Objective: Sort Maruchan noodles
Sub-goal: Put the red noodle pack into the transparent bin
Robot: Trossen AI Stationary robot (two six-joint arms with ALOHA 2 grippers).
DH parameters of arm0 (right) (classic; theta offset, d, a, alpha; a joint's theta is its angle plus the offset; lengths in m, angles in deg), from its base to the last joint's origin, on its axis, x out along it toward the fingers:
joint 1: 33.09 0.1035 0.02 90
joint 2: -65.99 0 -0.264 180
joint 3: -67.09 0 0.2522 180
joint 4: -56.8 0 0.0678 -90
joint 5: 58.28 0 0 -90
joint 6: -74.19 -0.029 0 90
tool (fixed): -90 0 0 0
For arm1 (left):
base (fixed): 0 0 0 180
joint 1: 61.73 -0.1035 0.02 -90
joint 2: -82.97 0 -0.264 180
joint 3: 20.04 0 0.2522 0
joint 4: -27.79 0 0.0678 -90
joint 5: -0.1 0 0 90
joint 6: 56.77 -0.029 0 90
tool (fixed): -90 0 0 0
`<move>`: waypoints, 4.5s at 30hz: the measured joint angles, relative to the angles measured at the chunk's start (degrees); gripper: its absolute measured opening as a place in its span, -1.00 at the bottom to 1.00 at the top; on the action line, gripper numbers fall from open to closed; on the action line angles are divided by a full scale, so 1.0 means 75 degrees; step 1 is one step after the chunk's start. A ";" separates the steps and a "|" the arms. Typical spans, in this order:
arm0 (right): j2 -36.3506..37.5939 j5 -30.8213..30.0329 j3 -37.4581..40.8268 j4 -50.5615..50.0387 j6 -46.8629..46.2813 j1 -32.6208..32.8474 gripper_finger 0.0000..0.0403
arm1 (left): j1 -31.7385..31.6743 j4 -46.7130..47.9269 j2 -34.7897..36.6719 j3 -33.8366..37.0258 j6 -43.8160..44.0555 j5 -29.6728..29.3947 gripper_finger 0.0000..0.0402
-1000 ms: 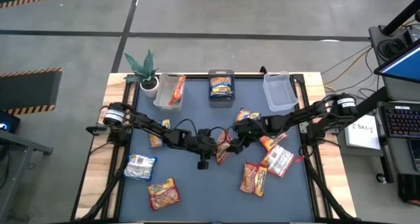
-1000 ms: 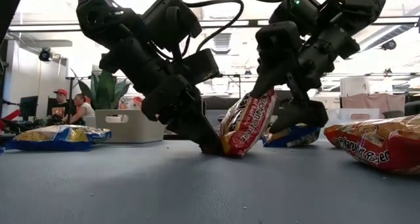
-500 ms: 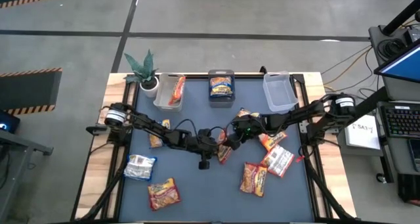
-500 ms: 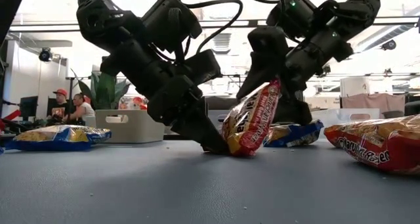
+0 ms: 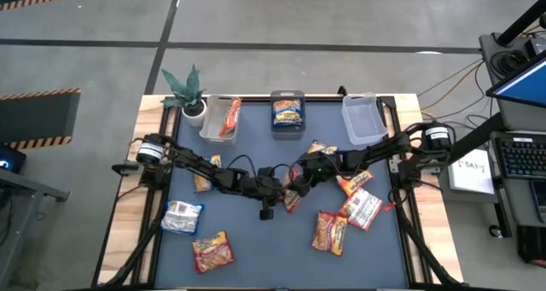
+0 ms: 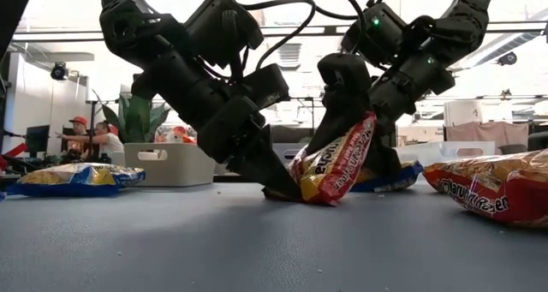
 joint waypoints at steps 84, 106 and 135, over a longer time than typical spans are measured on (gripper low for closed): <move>0.3640 -0.4011 -0.4051 -0.9957 0.4817 -0.3966 -0.20 | 0.0105 0.2230 0.5053 0.0087 -0.1062 -0.0903 -0.09; 0.4053 -0.4361 -0.3011 -0.9846 0.4963 -0.6295 -0.20 | 0.0105 0.2250 0.5053 0.0087 -0.0890 -0.0903 -0.09; 0.4080 -0.4346 -0.2328 -0.9321 0.4413 -0.6295 -0.20 | 0.0105 0.2216 0.4917 0.0087 -0.0890 -0.1026 -0.09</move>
